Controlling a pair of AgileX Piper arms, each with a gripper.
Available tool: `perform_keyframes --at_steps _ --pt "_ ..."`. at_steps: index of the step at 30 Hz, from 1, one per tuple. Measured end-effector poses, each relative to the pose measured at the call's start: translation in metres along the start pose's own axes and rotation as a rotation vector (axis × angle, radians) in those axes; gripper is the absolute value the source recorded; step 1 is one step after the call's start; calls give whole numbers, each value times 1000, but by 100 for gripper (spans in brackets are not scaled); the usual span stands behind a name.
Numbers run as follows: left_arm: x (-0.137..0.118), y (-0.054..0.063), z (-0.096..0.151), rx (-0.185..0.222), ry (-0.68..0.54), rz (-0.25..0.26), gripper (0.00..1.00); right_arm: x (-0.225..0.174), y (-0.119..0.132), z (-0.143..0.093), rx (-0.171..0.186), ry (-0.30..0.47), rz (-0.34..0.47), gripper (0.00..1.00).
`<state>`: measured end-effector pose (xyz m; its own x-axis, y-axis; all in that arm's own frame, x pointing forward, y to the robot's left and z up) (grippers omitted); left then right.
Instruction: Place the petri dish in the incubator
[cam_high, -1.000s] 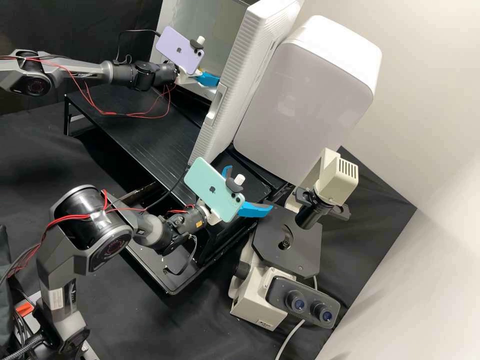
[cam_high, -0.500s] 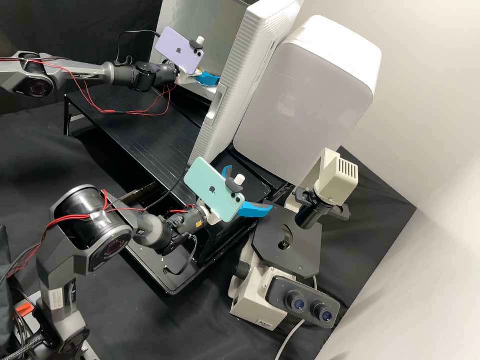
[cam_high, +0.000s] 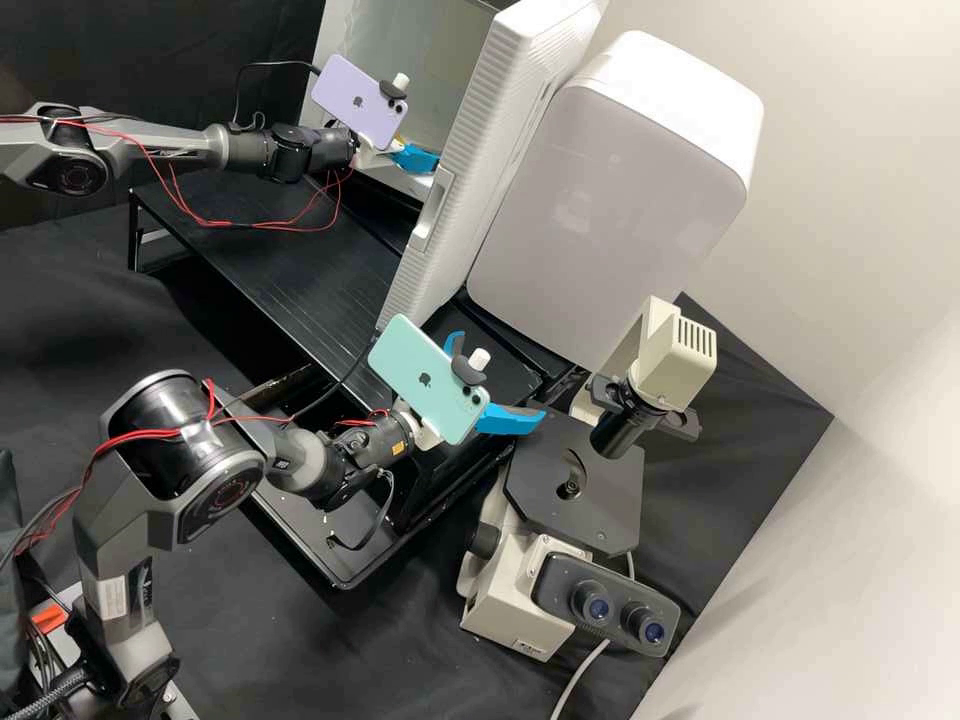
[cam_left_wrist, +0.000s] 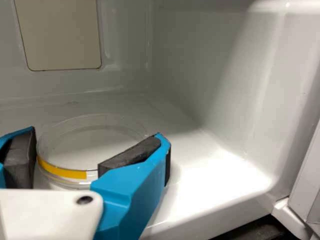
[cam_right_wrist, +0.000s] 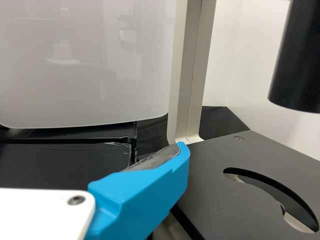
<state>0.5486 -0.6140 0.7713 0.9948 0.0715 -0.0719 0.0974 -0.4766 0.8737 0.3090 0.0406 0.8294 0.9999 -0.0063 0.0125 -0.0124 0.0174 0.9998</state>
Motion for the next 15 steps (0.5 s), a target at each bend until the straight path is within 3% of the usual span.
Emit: perform_keyframes --at_steps 11,15 --pt "0 0 0 0 0 0 100 0 0 0 0 0 0 100" --pt "0 -5 -2 13 5 -16 100 0 0 0 0 0 0 100"
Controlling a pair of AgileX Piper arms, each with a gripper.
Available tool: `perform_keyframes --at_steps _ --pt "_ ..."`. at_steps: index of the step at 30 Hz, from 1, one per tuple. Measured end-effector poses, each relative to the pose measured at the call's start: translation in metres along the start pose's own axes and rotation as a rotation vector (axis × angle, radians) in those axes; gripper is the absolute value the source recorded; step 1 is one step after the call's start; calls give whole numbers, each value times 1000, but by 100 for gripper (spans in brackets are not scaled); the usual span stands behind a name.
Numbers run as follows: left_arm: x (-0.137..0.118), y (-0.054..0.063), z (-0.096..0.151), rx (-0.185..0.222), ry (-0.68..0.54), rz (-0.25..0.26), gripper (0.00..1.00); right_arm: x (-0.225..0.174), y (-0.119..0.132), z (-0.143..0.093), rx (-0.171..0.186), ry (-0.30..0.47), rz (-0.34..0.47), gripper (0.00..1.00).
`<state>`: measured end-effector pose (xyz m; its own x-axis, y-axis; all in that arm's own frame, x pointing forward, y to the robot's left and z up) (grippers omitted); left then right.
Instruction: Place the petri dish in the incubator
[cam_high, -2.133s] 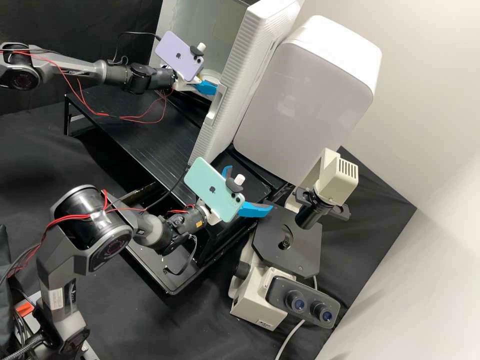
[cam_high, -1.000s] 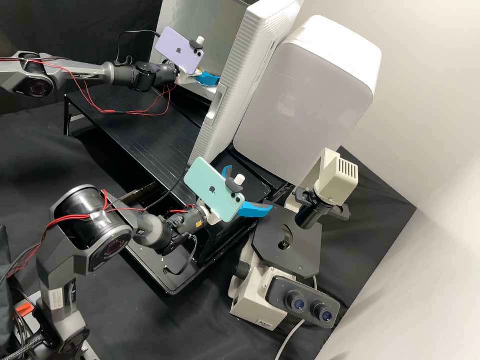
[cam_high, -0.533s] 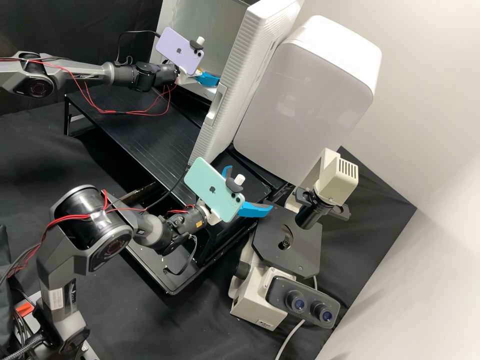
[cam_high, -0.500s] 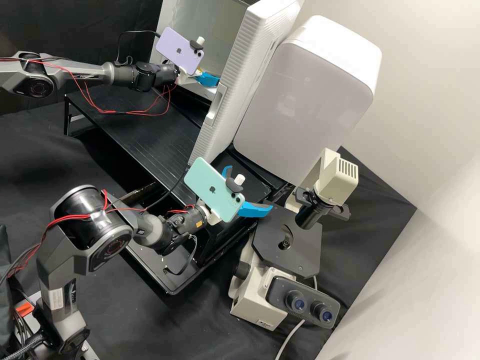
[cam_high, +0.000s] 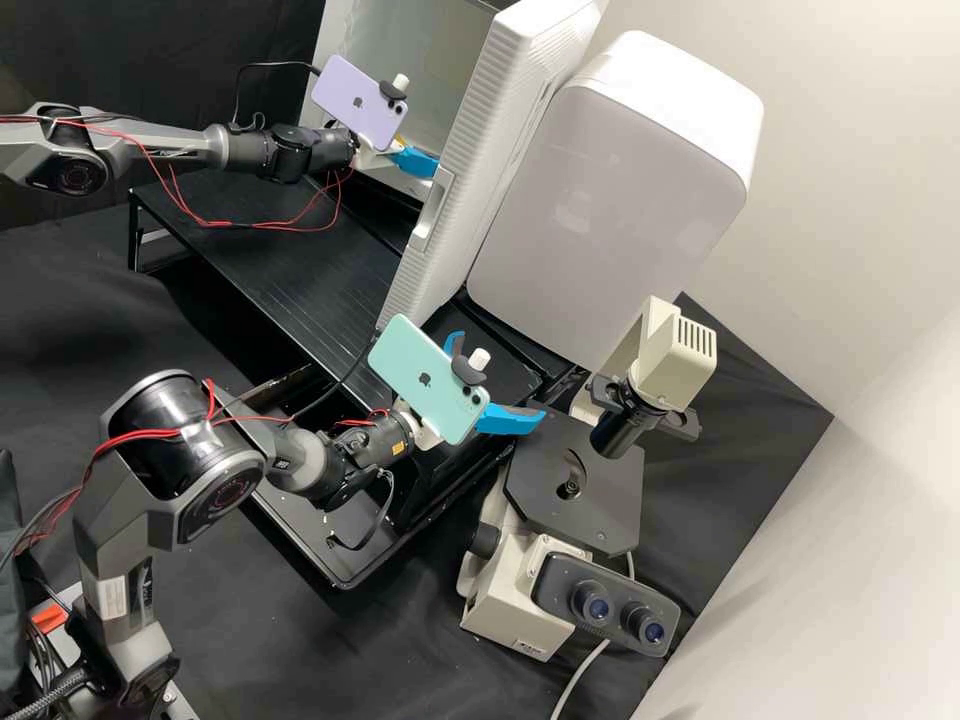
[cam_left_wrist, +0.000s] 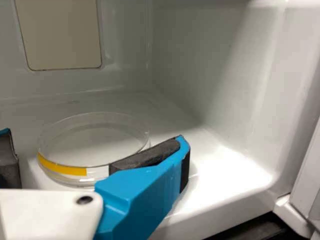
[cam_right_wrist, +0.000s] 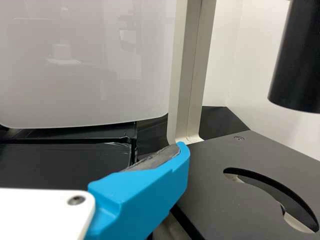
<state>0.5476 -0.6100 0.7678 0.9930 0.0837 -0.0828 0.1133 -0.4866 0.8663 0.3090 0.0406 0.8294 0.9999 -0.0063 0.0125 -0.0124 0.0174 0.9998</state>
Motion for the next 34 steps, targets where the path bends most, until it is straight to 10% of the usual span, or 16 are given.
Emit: perform_keyframes --at_steps 10,20,34 --pt "-31 7 -2 22 6 -60 100 0 0 0 0 0 0 100" --pt "-67 -1 7 145 -41 -64 100 0 0 0 0 0 0 100" --pt "-108 1 2 94 -35 113 100 0 0 0 0 0 0 100"
